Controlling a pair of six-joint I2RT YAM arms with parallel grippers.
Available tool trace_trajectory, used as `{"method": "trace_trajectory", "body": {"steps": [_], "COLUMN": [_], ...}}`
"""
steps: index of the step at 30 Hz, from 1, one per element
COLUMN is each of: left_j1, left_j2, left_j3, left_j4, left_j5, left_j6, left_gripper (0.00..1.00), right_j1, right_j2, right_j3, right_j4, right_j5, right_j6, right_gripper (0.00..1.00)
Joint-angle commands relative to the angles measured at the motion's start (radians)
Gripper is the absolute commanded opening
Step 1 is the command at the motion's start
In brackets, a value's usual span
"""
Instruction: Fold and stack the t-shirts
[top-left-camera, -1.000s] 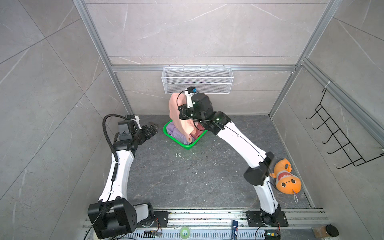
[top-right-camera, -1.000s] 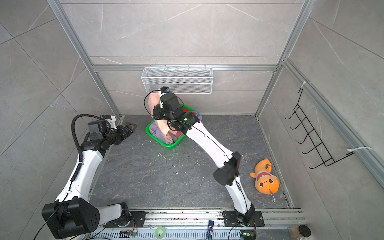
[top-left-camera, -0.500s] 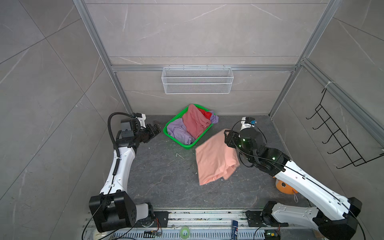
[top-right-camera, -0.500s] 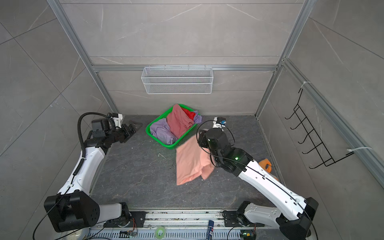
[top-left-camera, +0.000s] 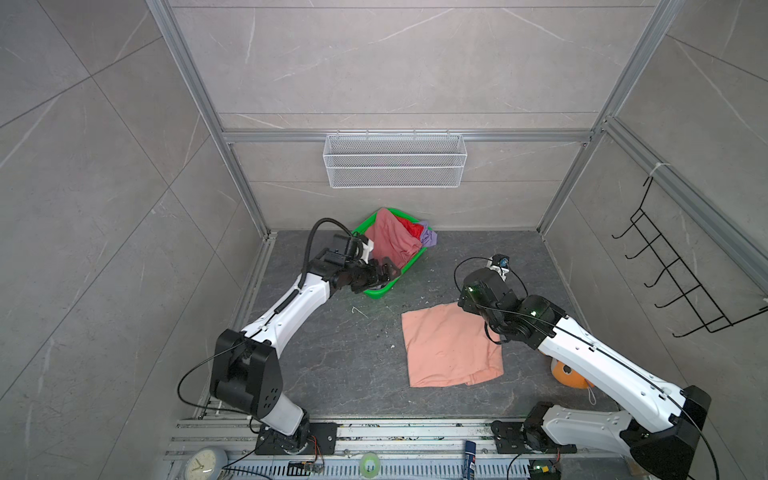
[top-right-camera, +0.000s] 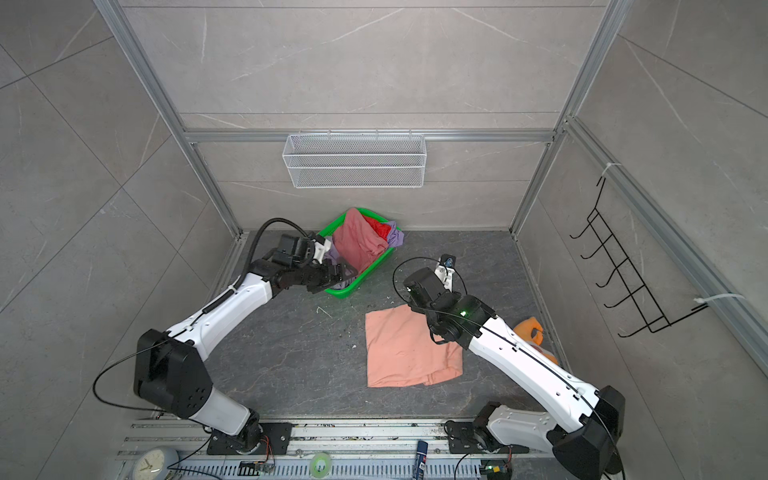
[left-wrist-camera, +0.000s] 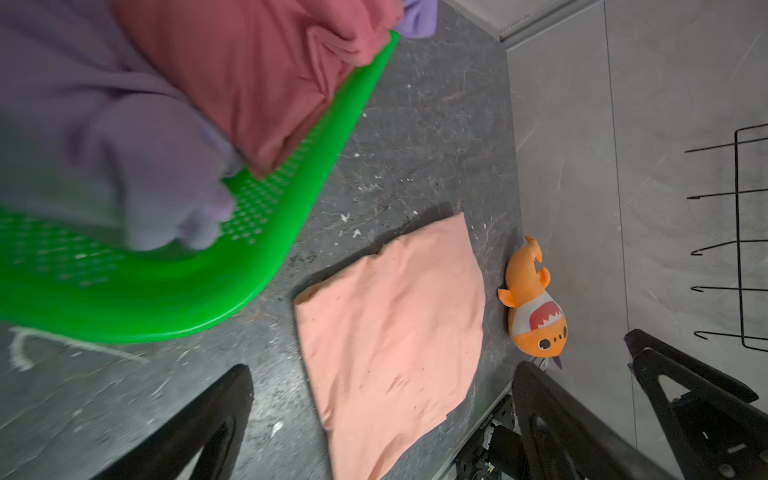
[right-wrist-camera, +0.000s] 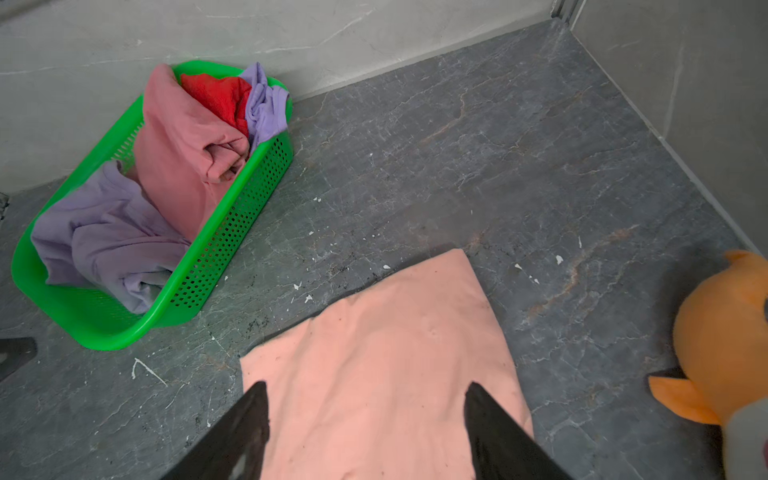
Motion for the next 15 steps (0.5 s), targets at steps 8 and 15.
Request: {"method": "trace_trajectory", "body": {"steps": [8,15], "left_j1": [-0.185,-0.191], "left_j2": [0.328,0.420], "left_j3": [0.234,0.312], "left_j4": [0.061,0.001], "left_j5": [-0.104,-0.294], "left_j6": [-0.174,-0.149], "left_gripper": [1.00,1.00], "right_j1": [-0.065,-0.088], "right_j2": [0.012,-0.039], "right_j3": [-0.061,-0.147], "right_j4": [-0.017,-0.032], "right_j5": [-0.066,-0.126], "right_j6": [0.011,0.005], "right_gripper": [0.78,0.79]}}
